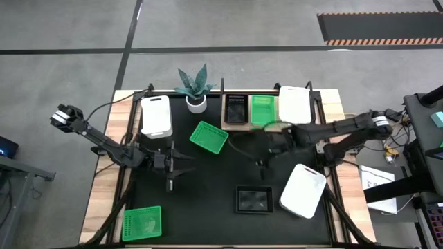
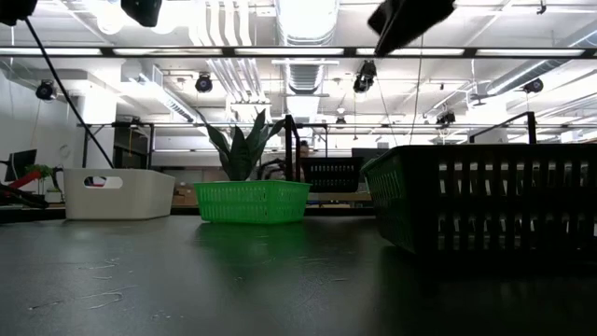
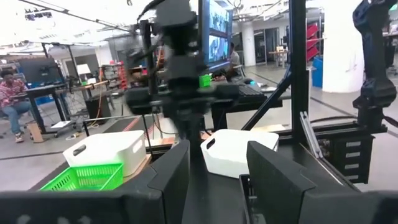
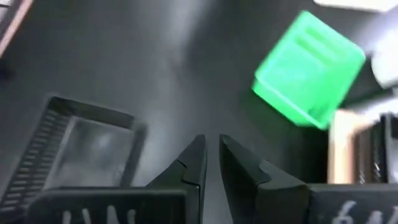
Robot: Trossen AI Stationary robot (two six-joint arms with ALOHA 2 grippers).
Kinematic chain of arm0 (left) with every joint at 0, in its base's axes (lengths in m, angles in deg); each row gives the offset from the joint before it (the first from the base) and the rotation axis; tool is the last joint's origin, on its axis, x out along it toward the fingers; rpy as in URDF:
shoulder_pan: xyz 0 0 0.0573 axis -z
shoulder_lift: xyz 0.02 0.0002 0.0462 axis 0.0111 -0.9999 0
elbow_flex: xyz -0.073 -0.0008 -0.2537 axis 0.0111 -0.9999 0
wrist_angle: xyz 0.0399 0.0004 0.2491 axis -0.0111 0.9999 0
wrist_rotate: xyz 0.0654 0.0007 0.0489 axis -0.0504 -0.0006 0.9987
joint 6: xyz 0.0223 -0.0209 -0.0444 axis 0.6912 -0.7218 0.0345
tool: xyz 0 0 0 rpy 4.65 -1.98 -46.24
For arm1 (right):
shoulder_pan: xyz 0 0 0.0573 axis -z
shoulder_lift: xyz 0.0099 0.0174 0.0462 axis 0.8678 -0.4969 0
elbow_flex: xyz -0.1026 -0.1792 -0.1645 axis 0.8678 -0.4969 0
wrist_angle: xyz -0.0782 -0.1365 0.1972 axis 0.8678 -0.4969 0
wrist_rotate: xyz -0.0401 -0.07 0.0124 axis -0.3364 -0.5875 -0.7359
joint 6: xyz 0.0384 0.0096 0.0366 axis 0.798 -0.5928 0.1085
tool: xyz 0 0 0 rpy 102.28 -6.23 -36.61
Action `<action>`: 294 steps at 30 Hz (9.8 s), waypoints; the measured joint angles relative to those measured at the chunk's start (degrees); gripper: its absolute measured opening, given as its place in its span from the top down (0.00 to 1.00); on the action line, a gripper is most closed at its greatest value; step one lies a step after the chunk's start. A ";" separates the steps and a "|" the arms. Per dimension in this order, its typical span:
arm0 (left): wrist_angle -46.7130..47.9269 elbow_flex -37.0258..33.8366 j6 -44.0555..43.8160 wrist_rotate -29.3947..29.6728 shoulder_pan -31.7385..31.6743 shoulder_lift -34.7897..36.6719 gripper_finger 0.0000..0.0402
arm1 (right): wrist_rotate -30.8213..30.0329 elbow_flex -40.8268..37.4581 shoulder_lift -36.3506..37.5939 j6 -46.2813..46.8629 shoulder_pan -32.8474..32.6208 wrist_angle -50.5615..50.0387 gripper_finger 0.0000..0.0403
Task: Stack baskets on shelf by color
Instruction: Stack the black bin on the black bin on the shelf, then stack the left white bin on the white bin on the shelf
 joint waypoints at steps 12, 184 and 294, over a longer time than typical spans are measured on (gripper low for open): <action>-1.34 -0.37 -3.47 0.02 -0.02 -0.97 0.64 | -6.11 0.41 -2.88 4.61 -12.71 3.45 0.85; -22.96 -2.38 22.50 7.63 -0.11 -0.18 0.64 | -21.65 19.53 -11.49 12.13 1.44 -16.21 0.97; 8.17 -1.73 -16.73 15.78 -0.70 -1.19 0.64 | -25.24 -6.79 -2.06 7.89 -7.75 16.00 0.98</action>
